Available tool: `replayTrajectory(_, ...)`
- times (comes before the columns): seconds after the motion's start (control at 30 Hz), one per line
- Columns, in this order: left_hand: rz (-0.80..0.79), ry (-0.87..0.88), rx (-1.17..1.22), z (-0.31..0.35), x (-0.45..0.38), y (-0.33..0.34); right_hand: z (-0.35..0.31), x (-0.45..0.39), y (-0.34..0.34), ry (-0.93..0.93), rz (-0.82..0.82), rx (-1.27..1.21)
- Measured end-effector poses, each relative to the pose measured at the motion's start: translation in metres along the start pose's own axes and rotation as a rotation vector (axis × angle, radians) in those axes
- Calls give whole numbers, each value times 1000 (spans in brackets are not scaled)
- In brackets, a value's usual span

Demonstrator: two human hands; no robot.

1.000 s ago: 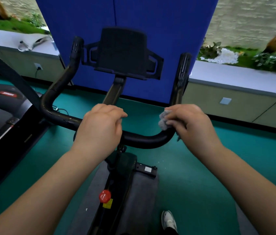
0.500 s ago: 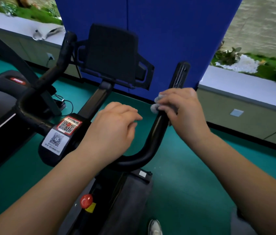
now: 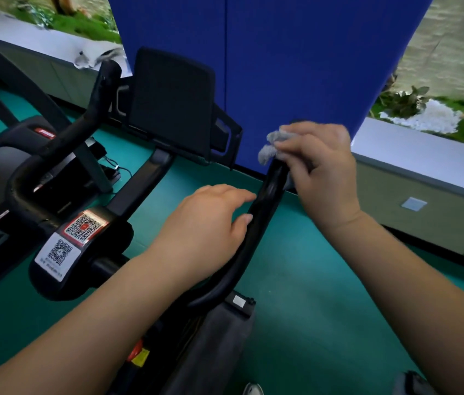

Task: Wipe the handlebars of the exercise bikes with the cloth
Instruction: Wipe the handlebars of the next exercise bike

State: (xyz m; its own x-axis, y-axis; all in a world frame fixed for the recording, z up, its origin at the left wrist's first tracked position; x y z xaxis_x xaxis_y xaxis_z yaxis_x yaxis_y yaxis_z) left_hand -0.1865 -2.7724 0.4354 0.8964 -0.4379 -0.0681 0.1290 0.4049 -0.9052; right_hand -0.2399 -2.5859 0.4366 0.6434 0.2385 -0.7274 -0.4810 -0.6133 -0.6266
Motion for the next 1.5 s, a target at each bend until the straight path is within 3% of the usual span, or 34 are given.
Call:
replayTrajectory(0.13, -15, -29, 7, 7, -2, 3, -16, 43, 14, -66, -82, -59)
replayTrajectory(0.27, -30, -59, -11, 8, -6, 4, -1, 10, 4, -174, -65, -4)
replayTrajectory(0.43, -22, -81, -17, 10, -9, 6, 12, -16, -8, -35, 4, -47)
replayTrajectory(0.63, -15, -88, -10, 11, -10, 6, -6, 39, 5, 21, -136, -108)
replayTrajectory(0.73, -29, -96, -18, 11, -11, 4, 0, 12, -2, -26, -108, -70)
replayTrajectory(0.9, -48, -115, -19, 10, -7, 3, 10, -16, -7, 76, -77, -54)
replayTrajectory(1.1, -83, -108, -38, 5, 0, 0, -18, 42, 8, 28, -120, -136)
replayTrajectory(1.23, -119, -89, -43, 2, 1, -4, -4, 12, 3, -76, -108, -75)
replayTrajectory(1.4, -138, -92, -24, 4, 2, -3, 13, -21, -9, 139, -28, -83)
replayTrajectory(1.5, -143, -96, -12, 5, 3, -1, -2, 8, -3, 143, -63, -108)
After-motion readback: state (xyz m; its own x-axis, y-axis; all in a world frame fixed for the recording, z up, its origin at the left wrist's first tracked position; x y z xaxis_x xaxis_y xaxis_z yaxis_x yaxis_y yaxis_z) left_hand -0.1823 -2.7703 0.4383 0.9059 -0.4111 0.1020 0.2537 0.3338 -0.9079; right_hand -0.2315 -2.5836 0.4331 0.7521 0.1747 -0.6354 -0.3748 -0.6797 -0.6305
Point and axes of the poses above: each hand's wrist, its own x-axis away from the middle knuckle, its own y-axis out of the palm, z = x × y, the point moved 1 cm from there along -x, towards the middle knuckle, and after that the axes turned 9 degrees about -z, right-handed, at the moved point
